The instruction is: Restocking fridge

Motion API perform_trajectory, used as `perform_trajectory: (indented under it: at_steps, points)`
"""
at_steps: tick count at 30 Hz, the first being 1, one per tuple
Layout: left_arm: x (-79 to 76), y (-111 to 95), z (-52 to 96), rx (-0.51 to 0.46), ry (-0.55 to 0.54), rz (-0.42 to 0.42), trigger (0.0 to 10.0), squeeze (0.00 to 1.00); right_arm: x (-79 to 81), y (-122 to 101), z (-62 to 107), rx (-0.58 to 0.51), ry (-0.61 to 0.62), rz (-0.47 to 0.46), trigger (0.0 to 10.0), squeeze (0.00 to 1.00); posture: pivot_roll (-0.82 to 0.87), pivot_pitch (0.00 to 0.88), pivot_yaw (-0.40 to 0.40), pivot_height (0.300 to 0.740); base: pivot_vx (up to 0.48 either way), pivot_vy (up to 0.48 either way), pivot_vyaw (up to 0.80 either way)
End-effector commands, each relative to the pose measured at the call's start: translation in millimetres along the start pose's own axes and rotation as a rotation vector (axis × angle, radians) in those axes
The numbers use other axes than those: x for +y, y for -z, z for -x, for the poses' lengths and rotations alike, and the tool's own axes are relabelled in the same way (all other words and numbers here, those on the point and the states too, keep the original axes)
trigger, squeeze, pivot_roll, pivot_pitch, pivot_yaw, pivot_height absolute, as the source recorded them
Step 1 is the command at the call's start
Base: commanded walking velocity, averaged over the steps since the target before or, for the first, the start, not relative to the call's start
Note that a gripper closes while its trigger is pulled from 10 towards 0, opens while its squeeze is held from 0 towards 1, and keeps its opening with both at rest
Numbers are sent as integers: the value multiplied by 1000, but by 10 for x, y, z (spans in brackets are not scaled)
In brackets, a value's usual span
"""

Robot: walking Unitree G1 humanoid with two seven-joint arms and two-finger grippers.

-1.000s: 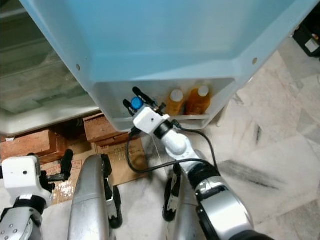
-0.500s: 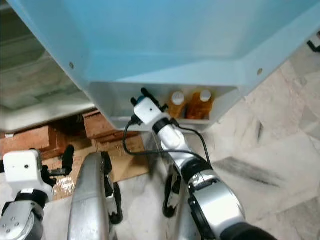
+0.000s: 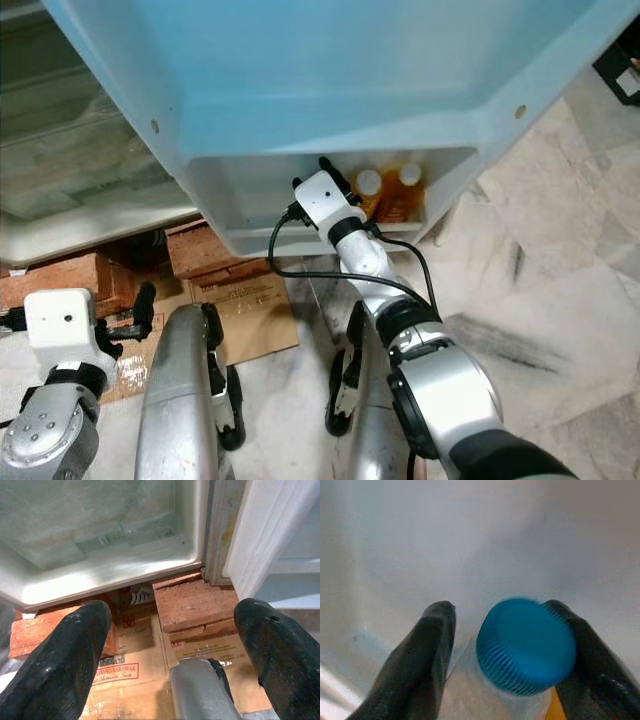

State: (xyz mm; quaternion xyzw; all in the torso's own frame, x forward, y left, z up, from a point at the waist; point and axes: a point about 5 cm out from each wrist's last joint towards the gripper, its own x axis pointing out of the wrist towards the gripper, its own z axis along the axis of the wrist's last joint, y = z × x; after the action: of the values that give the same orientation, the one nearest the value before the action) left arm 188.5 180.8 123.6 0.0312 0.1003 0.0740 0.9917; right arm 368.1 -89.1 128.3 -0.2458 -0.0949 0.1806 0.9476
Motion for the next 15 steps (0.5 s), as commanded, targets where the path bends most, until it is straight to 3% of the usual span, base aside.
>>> perform_trajectory:
  at_steps: [1, 9, 15]
  points:
    - [58, 96, -10, 50, -24, -23, 10000, 0, 18, 178, 106, 71, -14, -19, 10000, 1000, 229, 307, -11, 561, 0, 0, 0]
    - [20, 94, -206, 32, -9, -24, 10000, 0, -199, 157, 138, 18, 18, -69, 10000, 1000, 175, 232, -9, 561, 0, 0, 0]
    - [-27, 114, -304, 16, -7, -9, 10000, 0, -181, 104, 269, -109, 0, -126, 10000, 1000, 142, 166, -18, 561, 0, 0, 0]
